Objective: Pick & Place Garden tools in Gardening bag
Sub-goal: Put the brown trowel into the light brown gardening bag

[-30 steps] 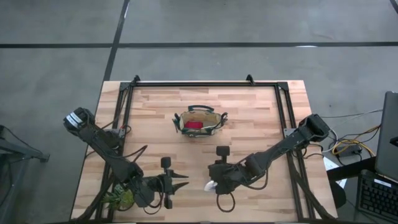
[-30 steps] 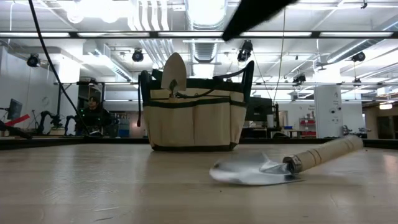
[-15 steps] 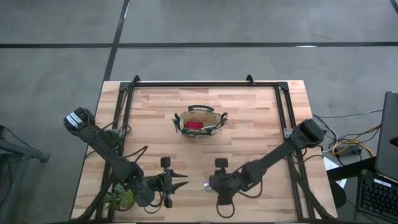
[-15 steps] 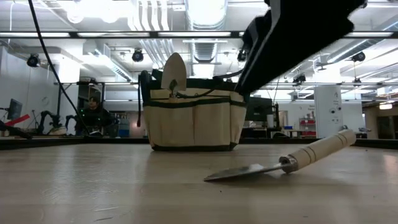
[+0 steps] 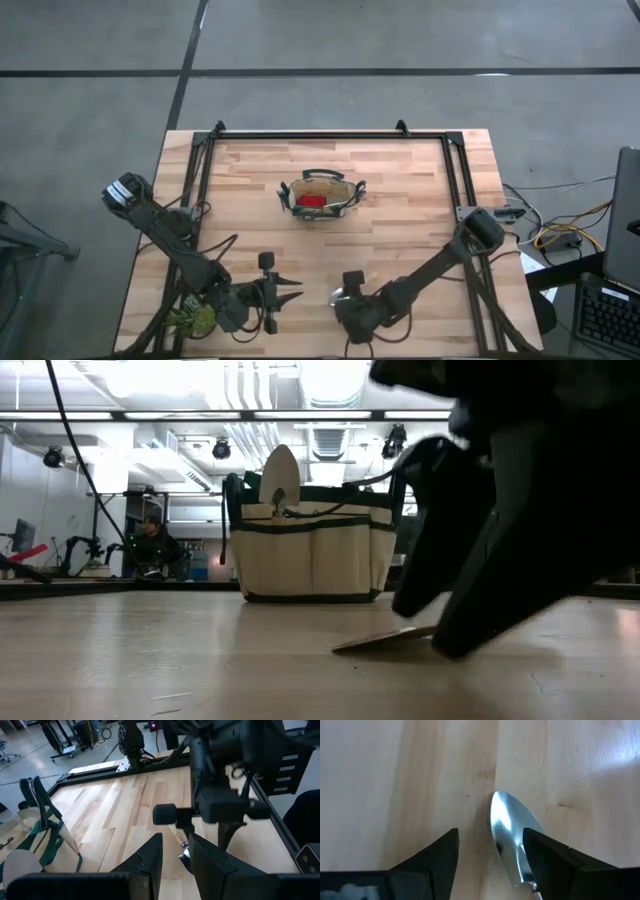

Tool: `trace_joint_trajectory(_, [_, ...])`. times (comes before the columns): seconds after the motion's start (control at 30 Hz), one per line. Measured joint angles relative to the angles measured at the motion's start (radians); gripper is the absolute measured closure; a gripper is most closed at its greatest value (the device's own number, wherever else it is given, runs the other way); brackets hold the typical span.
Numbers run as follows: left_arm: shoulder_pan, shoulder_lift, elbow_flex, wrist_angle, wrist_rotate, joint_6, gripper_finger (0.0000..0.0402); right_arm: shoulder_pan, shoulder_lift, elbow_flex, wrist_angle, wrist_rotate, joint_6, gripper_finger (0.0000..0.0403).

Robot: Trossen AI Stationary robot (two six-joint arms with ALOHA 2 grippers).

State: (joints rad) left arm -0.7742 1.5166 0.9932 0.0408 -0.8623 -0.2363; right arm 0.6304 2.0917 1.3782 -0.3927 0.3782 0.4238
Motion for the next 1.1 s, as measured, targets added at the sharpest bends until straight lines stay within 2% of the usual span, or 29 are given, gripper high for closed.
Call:
trace_joint_trajectory(0.2, [0.000, 0.000, 0.000, 0.005, 0.000, 0.000, 0.0303, -0.001, 0.046, 0.032, -0.053, 0.035, 0.011, 0.0192])
trace_joint_trajectory(0.43, [0.000, 0.000, 0.000, 0.004, 0.000, 0.000, 0.0303, 0.000, 0.062, 0.072, -0.132, 0.138, -0.011, 0.0193])
trace_joint_trajectory(0.77, [0.000, 0.000, 0.000, 0.004, 0.007, -0.001, 0.0303, -0.014, 0.067, 0.076, -0.152, 0.154, -0.031, 0.0208])
trace_joint_trajectory(0.93, [0.000, 0.000, 0.000, 0.004, 0.006, -0.002, 0.0303, -0.018, 0.067, 0.075, -0.158, 0.174, -0.031, 0.0251])
trace_joint_trajectory(1.1, [0.000, 0.000, 0.000, 0.004, 0.006, -0.002, 0.0303, -0.027, 0.068, 0.074, -0.162, 0.162, -0.001, 0.0338])
